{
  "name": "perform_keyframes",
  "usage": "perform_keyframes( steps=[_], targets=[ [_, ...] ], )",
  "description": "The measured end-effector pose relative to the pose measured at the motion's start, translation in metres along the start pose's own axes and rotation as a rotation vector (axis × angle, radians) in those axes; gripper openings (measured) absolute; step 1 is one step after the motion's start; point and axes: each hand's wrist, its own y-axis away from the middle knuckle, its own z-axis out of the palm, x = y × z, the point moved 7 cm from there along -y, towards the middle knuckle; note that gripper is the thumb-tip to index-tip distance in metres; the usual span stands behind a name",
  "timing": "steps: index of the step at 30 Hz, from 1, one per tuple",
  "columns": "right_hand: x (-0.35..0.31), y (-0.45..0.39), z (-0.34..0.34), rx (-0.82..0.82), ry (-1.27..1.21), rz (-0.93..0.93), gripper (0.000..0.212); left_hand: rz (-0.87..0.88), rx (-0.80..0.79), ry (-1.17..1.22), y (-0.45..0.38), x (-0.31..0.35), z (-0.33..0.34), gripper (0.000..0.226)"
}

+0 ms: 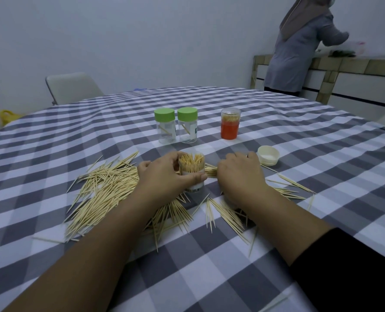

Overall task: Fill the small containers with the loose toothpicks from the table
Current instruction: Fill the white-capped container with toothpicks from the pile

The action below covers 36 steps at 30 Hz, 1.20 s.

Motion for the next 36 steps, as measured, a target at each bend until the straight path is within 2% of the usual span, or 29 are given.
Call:
perform_keyframes(
  steps=[5,9,11,14,16,19,24,27,30,34,36],
  targets=[
    [0.013,-0.004,0.000,0.033,-0.097,0.084,0.028,-0.006,0.003,0.016,-0.002,-0.002,0.000,0.055],
    [0.026,-0.009,-0.002,0.091,-0.300,0.166,0.025,-0.016,-0.001,0.013,-0.003,-0.006,0.001,0.056],
    [0.032,-0.010,0.000,0.131,-0.574,0.181,0.020,-0.021,-0.006,0.012,-0.003,-0.007,0.002,0.057],
    [0.036,-0.010,-0.002,0.212,-1.157,0.169,0.017,-0.011,-0.017,0.031,-0.003,-0.007,0.005,0.057],
    [0.037,-0.008,-0.005,0.255,-1.422,0.163,0.016,-0.001,-0.030,0.032,-0.003,-0.007,0.008,0.061],
    [0.036,-0.006,-0.012,0.341,-1.683,0.145,0.018,0.022,-0.046,0.027,-0.006,-0.010,0.013,0.069],
    [0.037,-0.001,-0.020,0.475,-1.946,0.121,0.021,0.050,-0.076,0.029,-0.009,-0.011,0.021,0.085],
    [0.032,0.000,-0.023,0.485,-2.048,0.100,0.018,0.034,-0.073,0.038,-0.010,-0.012,0.023,0.084],
    [0.023,-0.002,-0.024,0.454,-2.040,0.058,0.018,0.041,-0.074,0.030,-0.010,-0.012,0.024,0.083],
    [0.014,0.000,-0.022,0.401,-1.728,0.054,0.018,0.071,-0.061,0.039,-0.008,-0.008,0.021,0.070],
    [0.011,0.000,-0.019,0.322,-1.665,0.065,0.019,0.082,-0.059,0.039,-0.008,-0.007,0.020,0.069]
  ],
)
